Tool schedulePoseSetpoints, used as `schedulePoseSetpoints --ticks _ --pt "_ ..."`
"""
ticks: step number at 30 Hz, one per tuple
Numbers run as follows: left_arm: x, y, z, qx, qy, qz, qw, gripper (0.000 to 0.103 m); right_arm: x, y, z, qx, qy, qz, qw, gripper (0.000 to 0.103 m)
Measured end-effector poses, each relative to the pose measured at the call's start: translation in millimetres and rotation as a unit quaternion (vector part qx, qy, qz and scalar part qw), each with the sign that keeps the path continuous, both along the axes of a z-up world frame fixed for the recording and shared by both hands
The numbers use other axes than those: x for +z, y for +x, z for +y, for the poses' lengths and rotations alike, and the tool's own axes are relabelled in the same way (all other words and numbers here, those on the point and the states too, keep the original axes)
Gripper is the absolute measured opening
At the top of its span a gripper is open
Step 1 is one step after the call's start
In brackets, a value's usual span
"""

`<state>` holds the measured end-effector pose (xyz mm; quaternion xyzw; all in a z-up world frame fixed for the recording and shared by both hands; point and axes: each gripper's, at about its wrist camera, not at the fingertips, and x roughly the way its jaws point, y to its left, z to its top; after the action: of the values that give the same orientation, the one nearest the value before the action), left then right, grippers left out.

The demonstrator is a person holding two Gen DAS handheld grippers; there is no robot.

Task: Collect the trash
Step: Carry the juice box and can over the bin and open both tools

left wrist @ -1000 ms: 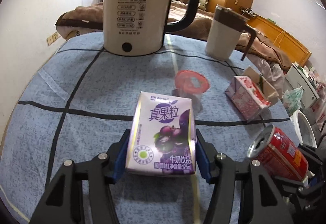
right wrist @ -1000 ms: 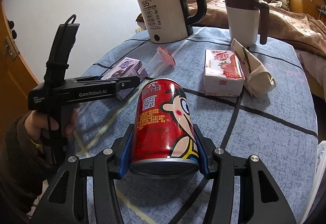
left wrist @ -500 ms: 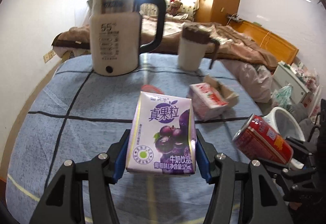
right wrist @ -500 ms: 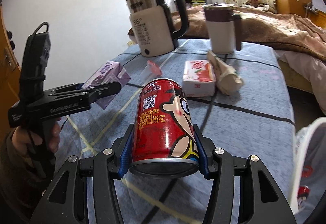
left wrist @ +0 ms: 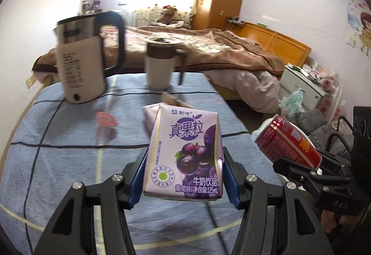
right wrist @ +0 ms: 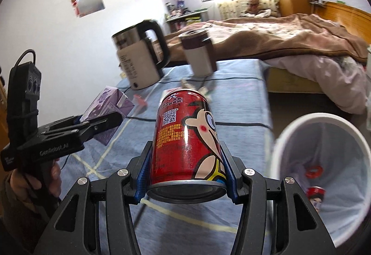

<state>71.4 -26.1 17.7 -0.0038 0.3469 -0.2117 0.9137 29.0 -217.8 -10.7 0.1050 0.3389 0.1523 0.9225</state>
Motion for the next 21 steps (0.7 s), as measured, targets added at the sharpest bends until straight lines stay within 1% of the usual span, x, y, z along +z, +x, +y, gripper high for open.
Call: schedulePoseSetpoints --ticks 3,10,16,21 --pt "1 -3 -20 -0.023 -0.008 0.004 0.9997 0.06 3 -5 -19 -0.027 -0.004 0.0 1.0 0.054" --pt "2 -8 -70 -0.062 -0.003 0.004 0.9981 0.06 5 -22 -64 -0.074 0.004 -0.002 0.997 0.054" --pt "0 -14 -117 -0.101 -0.001 0.005 0.9949 0.06 4 -35 -98 -0.114 0.0 0.0 0.993 0.054" --pt "-5 -16 -154 -0.129 0.005 0.012 0.9915 0.06 -2 -44 -128 -0.151 -0.004 0.007 0.988 0.054"
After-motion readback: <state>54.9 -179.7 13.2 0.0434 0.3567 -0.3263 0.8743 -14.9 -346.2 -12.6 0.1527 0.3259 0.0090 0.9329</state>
